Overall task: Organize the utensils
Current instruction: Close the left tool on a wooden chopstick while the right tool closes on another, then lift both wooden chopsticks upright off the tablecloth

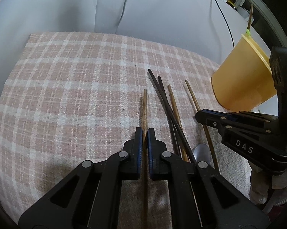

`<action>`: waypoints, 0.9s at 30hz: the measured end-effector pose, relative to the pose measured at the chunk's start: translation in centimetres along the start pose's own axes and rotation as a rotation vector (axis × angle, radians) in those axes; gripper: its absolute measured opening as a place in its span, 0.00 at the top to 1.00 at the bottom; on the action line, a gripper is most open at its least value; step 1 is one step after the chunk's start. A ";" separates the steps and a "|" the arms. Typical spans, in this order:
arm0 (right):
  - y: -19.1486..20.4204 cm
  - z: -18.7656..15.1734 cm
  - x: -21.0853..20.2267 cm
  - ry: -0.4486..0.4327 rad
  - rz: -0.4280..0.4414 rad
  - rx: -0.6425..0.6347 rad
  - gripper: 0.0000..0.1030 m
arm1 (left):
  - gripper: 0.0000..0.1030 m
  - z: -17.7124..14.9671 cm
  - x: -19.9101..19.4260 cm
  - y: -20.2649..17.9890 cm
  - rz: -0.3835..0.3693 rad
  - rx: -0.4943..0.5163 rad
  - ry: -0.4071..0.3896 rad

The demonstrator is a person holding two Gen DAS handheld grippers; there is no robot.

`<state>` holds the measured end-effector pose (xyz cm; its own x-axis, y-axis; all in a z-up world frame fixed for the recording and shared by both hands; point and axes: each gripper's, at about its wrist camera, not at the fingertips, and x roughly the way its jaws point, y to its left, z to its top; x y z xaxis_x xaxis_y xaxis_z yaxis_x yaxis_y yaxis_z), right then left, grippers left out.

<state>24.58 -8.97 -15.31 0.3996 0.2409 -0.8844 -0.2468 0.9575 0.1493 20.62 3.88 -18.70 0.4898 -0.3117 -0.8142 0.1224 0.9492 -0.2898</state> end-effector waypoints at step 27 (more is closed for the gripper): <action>-0.9 -2.9 -11.3 -0.207 0.116 -0.029 0.97 | 0.97 1.2 -12.8 -2.3 -0.038 0.026 -0.169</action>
<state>17.76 -12.98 -6.69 0.5384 0.3796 -0.7523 -0.3259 0.9171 0.2295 15.09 5.77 -7.00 0.6223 -0.3377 -0.7062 0.1647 0.9384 -0.3036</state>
